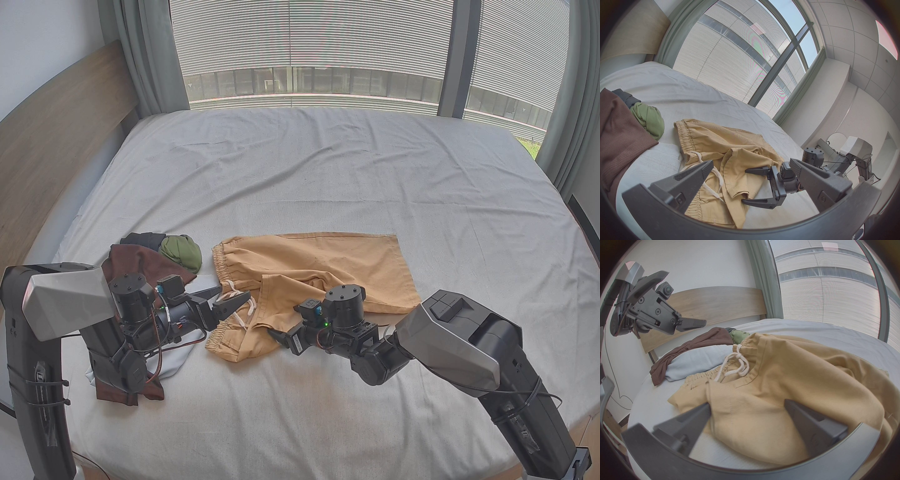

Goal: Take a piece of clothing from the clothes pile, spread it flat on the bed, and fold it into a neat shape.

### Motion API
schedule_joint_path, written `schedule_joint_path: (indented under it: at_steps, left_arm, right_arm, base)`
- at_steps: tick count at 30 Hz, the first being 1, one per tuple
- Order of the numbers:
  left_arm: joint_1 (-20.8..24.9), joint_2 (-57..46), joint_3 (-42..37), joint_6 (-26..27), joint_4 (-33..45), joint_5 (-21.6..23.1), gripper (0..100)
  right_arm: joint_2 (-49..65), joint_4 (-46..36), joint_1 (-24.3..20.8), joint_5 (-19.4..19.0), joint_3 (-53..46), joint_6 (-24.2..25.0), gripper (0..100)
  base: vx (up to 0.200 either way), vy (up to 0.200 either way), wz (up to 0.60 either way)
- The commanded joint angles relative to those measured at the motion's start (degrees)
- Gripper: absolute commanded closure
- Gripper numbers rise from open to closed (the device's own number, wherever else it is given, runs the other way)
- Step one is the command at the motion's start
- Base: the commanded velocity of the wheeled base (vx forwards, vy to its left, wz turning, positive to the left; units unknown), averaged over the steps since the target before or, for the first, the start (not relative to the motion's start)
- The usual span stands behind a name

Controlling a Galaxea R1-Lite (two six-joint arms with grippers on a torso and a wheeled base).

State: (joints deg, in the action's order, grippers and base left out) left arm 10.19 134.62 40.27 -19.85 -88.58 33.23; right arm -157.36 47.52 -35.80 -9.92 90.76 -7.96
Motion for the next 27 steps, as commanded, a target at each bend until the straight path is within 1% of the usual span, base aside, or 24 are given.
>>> schedule_joint_path:
  at_steps: [1,8,9,13,14,16,17,27]
  left_arm:
    - [0.0,0.03,-0.01,-0.02,-0.02,-0.01,0]
    - [0.0,0.03,-0.01,-0.02,-0.02,-0.01,0]
    - [0.0,-0.06,-0.01,0.07,-0.02,-0.01,0]
    - [0.0,0.03,-0.01,-0.02,-0.02,-0.01,0]
    - [0.09,0.03,-0.01,0.07,-0.02,-0.01,0]
    - [0.09,0.03,-0.01,0.07,-0.02,-0.01,0]
    - [0.36,0.03,-0.01,0.07,-0.02,-0.01,0]
    - [0.79,0.38,-0.1,0.25,-0.02,-0.1,0]
  right_arm:
    - [-0.06,0.03,-0.41,-0.01,0.21,0.14,100]
    - [0.3,0.12,-0.67,0.26,0.12,0.67,100]
    - [1.35,0.12,-0.67,0.61,-0.23,1.37,100]
    - [4.16,0.29,-0.58,0.69,-2.6,1.63,100]
    - [6.36,0.56,-0.5,0.78,-4.71,2.25,100]
    - [6.54,0.56,-0.5,0.78,-4.89,2.25,100]
    - [10.05,1.35,0.03,1.57,-8.67,2.77,100]
    - [20.6,1.7,2.58,1.66,-19.22,3.3,100]
  base:
    - [0.0,0.0,0.0]
    - [0.0,0.0,0.0]
    - [0.0,0.0,0.0]
    - [0.0,0.0,0.0]
    - [0.0,0.0,0.0]
    - [0.0,0.0,0.0]
    - [0.0,0.0,0.0]
    - [0.0,0.0,0.0]
